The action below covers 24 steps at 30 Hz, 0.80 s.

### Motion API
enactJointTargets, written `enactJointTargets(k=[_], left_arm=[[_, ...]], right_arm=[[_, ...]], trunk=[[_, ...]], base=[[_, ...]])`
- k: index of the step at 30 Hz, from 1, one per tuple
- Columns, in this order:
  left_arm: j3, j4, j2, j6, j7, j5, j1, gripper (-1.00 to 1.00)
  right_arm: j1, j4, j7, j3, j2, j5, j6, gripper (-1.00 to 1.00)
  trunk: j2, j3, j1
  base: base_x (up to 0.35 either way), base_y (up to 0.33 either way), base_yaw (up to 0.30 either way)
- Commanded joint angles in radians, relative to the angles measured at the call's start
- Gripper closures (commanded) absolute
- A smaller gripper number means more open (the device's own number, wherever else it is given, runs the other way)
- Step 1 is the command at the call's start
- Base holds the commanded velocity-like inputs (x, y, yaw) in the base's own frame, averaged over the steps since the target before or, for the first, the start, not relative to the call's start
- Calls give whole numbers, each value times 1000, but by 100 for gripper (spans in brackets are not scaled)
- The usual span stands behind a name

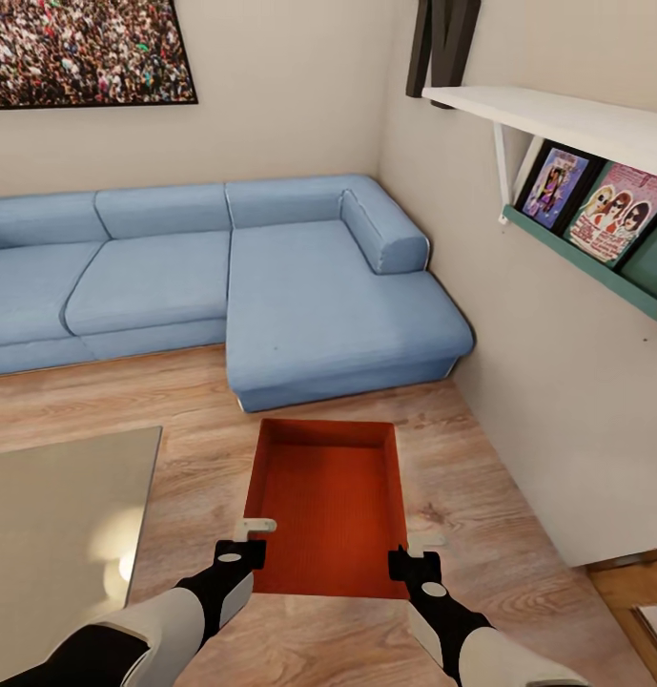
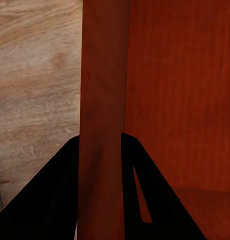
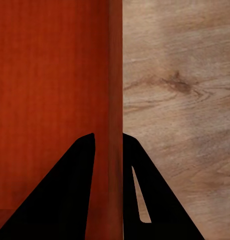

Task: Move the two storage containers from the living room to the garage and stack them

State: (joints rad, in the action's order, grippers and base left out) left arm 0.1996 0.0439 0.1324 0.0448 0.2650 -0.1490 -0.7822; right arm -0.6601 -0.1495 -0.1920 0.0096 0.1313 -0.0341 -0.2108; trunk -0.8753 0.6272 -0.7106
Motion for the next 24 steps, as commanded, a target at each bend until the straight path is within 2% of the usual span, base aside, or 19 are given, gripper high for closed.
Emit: enactJointTargets(k=[1,24], left_arm=[[-17,-4,-2,5,34,-17,0,100],[-17,-4,-2,4,34,-17,0,100]], right_arm=[[-1,-27,-3,-31,1,-17,-10,100],[2,-27,-3,-31,1,-17,-16,100]], trunk=[[-1,-1,0],[-1,-38,0]], base=[[0,0,77],[0,0,79]])
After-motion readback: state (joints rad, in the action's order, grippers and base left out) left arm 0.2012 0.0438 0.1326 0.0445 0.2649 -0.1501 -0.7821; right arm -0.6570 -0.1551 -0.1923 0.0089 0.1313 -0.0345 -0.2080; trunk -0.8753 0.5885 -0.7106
